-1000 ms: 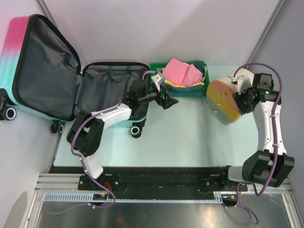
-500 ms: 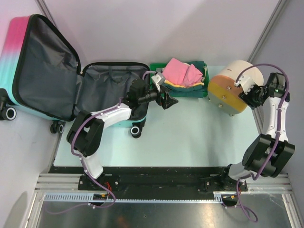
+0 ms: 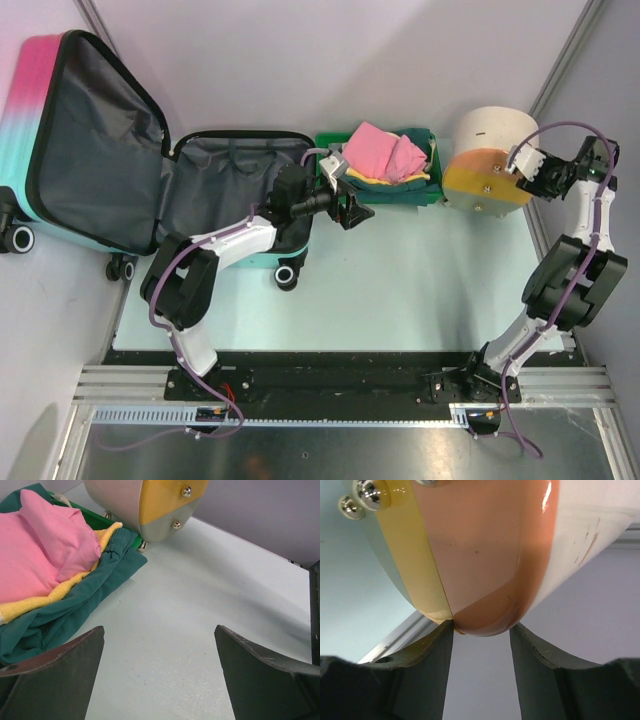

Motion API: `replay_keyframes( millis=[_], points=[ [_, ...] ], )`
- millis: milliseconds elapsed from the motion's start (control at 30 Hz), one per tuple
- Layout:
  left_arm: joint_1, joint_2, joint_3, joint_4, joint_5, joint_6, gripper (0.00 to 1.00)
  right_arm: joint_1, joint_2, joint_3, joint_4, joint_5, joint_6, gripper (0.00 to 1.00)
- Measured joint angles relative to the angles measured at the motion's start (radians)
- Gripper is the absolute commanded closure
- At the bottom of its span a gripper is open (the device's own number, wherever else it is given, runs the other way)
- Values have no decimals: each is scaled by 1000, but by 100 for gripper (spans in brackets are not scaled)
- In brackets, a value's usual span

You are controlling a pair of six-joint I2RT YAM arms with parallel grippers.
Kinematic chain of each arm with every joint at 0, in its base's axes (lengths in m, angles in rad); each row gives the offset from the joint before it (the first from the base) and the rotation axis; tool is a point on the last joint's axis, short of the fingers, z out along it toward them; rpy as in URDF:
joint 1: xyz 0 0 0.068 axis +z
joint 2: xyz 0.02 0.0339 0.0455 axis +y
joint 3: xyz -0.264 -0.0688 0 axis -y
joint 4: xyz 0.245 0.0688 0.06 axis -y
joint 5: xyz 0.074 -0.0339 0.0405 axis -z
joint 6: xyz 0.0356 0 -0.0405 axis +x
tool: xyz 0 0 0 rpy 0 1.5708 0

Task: Open, take out, and arrange the luggage

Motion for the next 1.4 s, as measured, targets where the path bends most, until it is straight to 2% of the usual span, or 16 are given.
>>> replay_keyframes(
  millis=[300,533,633,767,867,1000,1167,1267,1400],
  points=[
    [0,1,32,-40,-6,3,4,17,153,121,122,-25,34,51],
    [0,2,68,-85,-19,10,4,43,245,198,216,-7,148,52],
    [1,2,80,-111,-24,11,3,54,279,235,237,7,198,44],
    [3,2,85,-143,-26,18,0,68,304,251,250,26,260,20],
    [9,2,95,-192,-27,19,0,73,309,251,245,36,309,10],
    [34,16,202,-357,-25,20,0,71,304,251,243,36,388,5],
    [113,-19,240,-471,-3,48,0,50,216,214,264,34,568,0],
    [163,-53,249,-592,-27,99,0,38,74,119,313,23,704,0],
    [219,-54,354,-806,-120,167,0,39,-139,5,375,-29,889,0]
  ],
)
